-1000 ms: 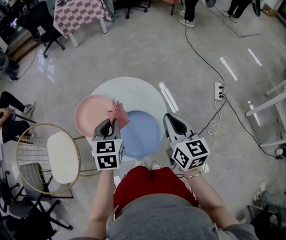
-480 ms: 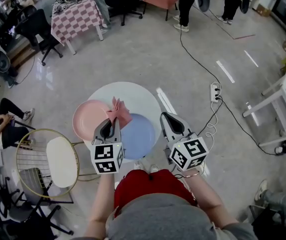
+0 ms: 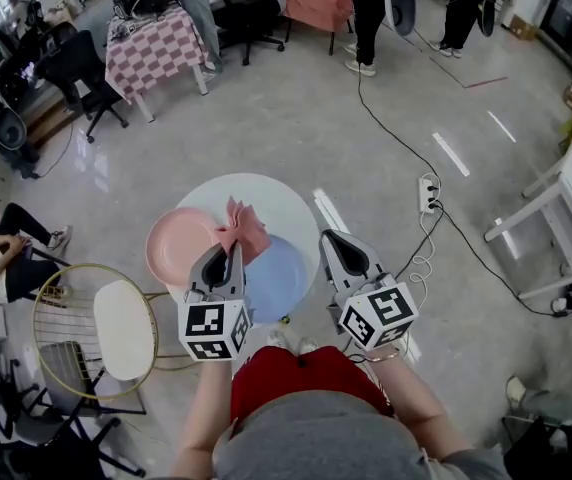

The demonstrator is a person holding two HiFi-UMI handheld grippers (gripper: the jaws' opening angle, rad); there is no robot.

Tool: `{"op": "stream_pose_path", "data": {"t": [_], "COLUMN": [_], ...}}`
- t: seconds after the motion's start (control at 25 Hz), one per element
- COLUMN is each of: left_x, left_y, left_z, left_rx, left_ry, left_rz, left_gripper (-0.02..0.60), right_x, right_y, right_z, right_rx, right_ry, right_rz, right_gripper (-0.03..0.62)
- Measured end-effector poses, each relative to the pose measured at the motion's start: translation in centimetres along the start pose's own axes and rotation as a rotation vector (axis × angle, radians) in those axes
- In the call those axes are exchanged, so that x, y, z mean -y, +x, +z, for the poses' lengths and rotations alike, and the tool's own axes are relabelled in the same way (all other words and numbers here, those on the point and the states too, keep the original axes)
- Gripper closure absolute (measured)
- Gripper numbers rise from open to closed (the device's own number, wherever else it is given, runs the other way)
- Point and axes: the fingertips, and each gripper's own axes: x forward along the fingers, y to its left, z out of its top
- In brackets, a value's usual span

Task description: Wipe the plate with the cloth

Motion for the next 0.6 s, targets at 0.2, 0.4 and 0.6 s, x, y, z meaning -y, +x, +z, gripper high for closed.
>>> {"op": "stream_pose_path", "data": {"t": [0.2,0.4,0.6], "left_x": [0.6,1.0,1.2], "left_y": [-1.5,-2.4,-3.0], "left_z": [0.6,1.2,1.9], "left_rx": [0.044,0.070,0.088], "left_ry": [0.004,0.006,0.004], "left_rz": [0.000,0.002,0.011], "left_gripper": [0.549,0.549,0.549], "right_x": [-0.6,-1.2,-1.7], "right_y": [-1.0,-1.4,-1.4], "right_z": [0.4,1.2,1.4], "right_rx": [0.020,0.030,0.029], "right_ry": [-0.048,-0.082,-0.093], "right_rz": [-0.003,0.016,0.036], "right_gripper": [0.566,0.566,0.566]}}
